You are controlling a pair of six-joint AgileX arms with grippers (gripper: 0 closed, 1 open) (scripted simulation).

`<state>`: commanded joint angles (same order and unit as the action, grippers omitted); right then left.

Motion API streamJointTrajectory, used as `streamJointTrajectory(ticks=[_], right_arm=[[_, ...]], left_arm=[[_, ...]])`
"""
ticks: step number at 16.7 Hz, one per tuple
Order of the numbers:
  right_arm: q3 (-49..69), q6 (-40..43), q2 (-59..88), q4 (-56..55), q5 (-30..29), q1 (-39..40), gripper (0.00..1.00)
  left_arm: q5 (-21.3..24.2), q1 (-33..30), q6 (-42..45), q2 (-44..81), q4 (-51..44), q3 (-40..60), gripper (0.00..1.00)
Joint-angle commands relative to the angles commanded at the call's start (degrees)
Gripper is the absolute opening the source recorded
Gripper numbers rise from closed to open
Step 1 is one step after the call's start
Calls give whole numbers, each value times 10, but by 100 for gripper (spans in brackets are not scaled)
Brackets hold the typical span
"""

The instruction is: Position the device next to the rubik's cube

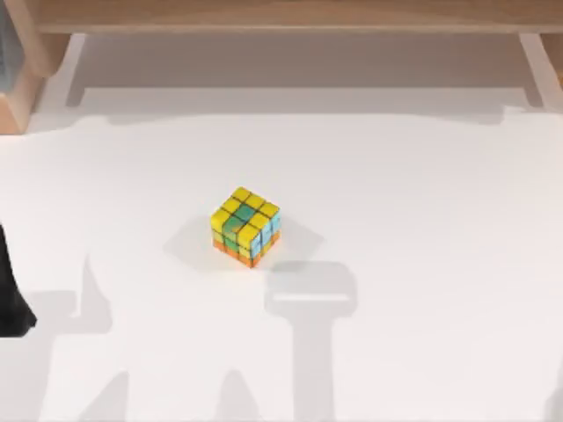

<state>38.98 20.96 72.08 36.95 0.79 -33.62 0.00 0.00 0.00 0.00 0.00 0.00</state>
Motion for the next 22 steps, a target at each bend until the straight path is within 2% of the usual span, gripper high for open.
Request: streamJointTrajectory(ticks=[5, 9, 14, 22], right_arm=[[90, 47, 163, 81, 2, -76, 100], [114, 59, 204, 103, 3, -96, 100], [110, 58, 203, 99, 3, -94, 100], [67, 56, 259, 0, 3, -94, 100]], left_arm=[[0, 0, 0, 0, 0, 0, 100], [0, 0, 0, 0, 0, 0, 100], [0, 0, 0, 0, 0, 0, 100], [0, 0, 0, 0, 0, 0, 100]])
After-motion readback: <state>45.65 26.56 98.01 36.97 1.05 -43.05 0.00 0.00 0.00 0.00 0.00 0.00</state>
